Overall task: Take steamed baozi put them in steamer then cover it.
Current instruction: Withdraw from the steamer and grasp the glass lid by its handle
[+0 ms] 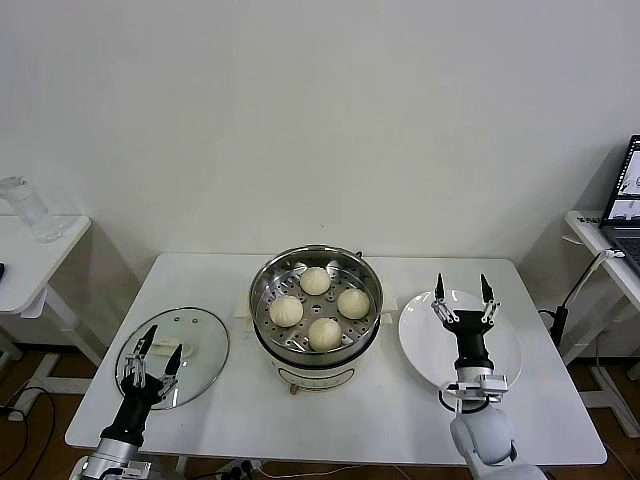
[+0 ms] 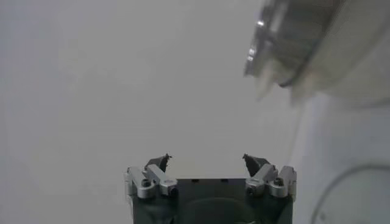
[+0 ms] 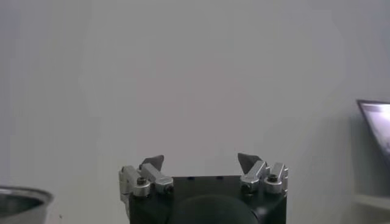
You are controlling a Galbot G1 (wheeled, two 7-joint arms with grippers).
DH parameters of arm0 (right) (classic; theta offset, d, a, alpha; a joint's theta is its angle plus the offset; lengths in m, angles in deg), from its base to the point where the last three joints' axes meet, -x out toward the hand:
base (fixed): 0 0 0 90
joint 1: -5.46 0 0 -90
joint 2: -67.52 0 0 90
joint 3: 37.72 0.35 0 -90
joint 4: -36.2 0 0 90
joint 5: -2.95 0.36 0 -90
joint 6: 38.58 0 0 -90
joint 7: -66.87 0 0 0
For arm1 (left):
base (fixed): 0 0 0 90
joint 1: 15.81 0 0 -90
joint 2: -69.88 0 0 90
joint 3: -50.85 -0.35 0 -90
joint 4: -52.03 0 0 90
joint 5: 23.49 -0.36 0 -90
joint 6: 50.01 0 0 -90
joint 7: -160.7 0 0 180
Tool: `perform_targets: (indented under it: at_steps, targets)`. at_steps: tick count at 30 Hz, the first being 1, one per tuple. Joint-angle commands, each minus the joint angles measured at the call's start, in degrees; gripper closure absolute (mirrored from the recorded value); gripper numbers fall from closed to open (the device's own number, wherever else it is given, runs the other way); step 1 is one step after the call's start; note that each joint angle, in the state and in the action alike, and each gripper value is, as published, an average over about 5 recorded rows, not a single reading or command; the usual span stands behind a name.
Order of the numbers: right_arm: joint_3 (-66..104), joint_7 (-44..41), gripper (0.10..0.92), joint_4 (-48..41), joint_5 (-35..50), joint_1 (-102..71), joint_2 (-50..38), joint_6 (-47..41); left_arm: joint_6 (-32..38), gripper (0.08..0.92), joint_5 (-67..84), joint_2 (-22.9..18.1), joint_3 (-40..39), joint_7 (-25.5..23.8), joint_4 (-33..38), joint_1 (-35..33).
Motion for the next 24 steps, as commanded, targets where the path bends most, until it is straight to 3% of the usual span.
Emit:
perform_targets:
  at_steps: [1, 24]
  targets:
    - [3.5, 0.0, 0.203, 1.8, -1.8, -5.9, 3.5, 0.9, 1.4, 0.177, -7.0, 0.3, 0.2, 1.3, -10.3, 1.9]
    - [3.3, -0.5, 0.203, 0.1, -4.8, -5.9, 5.4, 1.3, 1.5, 0.177, -7.9, 2.1, -1.2, 3.6, -23.1, 13.7]
